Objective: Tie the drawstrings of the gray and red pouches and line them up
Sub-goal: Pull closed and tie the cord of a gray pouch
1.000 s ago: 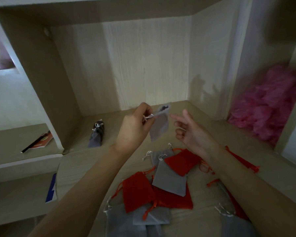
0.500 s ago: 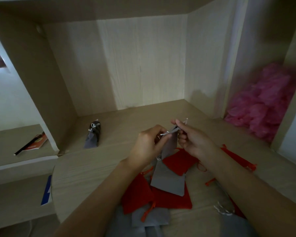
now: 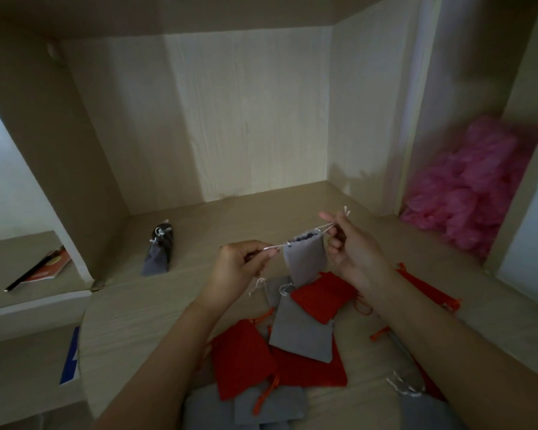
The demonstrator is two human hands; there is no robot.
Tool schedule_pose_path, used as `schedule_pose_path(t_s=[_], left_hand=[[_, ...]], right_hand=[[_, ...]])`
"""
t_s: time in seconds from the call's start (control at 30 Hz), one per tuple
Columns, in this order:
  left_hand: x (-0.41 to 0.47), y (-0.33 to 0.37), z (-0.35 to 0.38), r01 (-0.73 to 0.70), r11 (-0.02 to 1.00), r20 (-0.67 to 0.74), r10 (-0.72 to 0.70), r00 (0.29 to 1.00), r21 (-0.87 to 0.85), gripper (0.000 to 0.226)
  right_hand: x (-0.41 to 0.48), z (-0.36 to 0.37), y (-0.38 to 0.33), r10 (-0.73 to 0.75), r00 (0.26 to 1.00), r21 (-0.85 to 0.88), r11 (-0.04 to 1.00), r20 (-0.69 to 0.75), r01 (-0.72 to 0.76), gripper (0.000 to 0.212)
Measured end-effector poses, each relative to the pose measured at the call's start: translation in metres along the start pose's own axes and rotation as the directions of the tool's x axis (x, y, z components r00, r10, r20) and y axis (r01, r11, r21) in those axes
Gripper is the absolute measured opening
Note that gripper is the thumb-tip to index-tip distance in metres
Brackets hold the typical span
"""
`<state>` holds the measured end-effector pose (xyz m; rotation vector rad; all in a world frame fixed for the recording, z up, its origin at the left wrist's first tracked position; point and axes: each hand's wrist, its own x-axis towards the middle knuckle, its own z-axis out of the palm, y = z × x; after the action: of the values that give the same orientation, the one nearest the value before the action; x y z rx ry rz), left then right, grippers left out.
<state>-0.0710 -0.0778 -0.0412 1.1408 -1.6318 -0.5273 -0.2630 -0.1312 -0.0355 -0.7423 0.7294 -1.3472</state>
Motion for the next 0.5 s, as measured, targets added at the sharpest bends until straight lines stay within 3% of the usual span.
schedule_pose_path(t_s=[0.1, 0.3, 0.5], left_hand=[[0.003, -0.008, -0.008, 0.029, 1.000, 0.040, -0.029, 0.999, 0.009, 0.021], [0.008, -0.011, -0.025, 0.110, 0.993, 0.021, -0.109, 0.994, -0.039, 0.013], [0.011, -0.016, -0.041, 0.172, 0.983, 0.057, -0.169, 0.984, -0.069, 0.014]], right_hand=[[0.000, 0.001, -0.001, -0.004, 1.000, 0.062, 0.998, -0.013, 0.005, 0.030], [0.000, -0.004, -0.008, 0.011, 0.999, 0.103, 0.995, -0.032, -0.008, 0.031], [-0.002, 0.001, -0.013, 0.037, 0.996, 0.253, 0.967, -0.080, -0.016, 0.035]])
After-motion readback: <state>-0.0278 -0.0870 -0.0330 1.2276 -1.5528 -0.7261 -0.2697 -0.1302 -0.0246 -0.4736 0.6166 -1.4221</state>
